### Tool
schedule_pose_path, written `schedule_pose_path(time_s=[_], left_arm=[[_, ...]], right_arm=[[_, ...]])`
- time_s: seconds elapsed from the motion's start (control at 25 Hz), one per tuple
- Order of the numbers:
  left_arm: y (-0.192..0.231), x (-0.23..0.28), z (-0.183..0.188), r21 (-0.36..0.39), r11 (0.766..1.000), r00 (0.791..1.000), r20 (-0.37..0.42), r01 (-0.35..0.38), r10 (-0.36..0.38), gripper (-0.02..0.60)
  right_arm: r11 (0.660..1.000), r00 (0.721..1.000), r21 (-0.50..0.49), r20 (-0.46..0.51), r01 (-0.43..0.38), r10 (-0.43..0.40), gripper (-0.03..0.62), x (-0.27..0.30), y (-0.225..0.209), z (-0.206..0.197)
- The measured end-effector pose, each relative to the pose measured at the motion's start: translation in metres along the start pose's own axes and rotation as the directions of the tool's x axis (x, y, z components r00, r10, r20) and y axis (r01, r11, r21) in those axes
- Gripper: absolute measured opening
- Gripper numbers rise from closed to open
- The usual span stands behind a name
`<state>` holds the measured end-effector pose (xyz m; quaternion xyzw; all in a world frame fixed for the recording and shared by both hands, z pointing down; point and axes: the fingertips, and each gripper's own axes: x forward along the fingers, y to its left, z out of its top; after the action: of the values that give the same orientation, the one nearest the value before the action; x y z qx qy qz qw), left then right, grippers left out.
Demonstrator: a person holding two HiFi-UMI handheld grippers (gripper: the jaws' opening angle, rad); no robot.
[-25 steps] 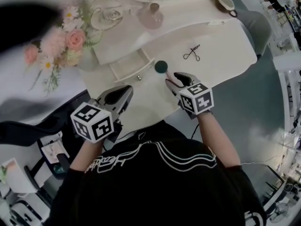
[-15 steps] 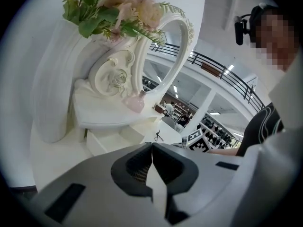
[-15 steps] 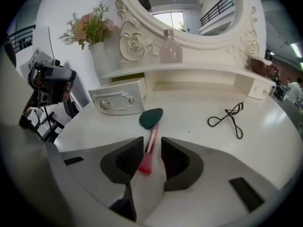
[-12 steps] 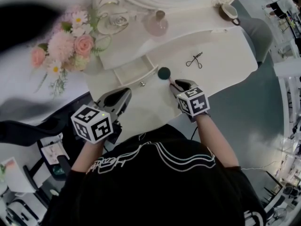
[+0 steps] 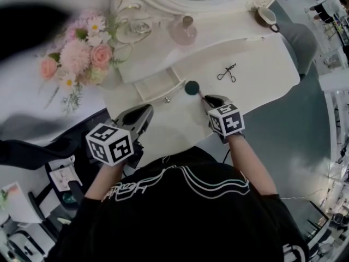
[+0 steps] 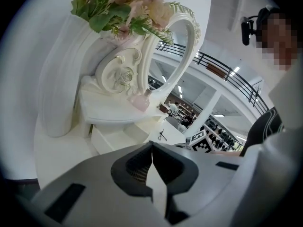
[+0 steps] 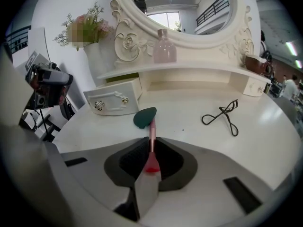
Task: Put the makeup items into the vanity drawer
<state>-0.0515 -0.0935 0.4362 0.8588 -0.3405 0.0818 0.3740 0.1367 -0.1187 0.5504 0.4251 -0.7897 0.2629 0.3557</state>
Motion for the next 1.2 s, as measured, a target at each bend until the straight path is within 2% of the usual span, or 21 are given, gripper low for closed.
schedule_pose_path(time_s=[0.44, 0.76, 0.96, 1.2], left_arm=[[-0.003, -0.003, 0.004, 0.023, 1.0, 1.0, -0.003, -0.008, 0.008, 0.023], [-0.002, -0.007, 0.003, 0.034, 0.999, 1.0, -0.012, -0.013, 0.014, 0.023], [-0.002, -0.013, 0.003, 0.039, 0.999, 1.0, -0.013, -0.014, 0.015, 0.023], [0.003, -0.026, 0.005, 0.029, 0.999, 0.999, 0.007, -0.035, 0.035, 0.023]], right_arm=[[0.999, 0.999, 0.028, 0.039, 0.032, -0.033, 0.066, -0.017, -0.015, 0.014], [0.999, 0.993, 0.012, 0.113, 0.035, -0.036, 0.066, -0.041, -0.015, 0.045], [0.999, 0.987, -0.032, 0.162, 0.002, 0.003, 0.064, -0.052, 0.0, 0.072], [0.99, 0.975, -0.12, 0.197, -0.078, 0.101, 0.064, -0.053, 0.035, 0.105]])
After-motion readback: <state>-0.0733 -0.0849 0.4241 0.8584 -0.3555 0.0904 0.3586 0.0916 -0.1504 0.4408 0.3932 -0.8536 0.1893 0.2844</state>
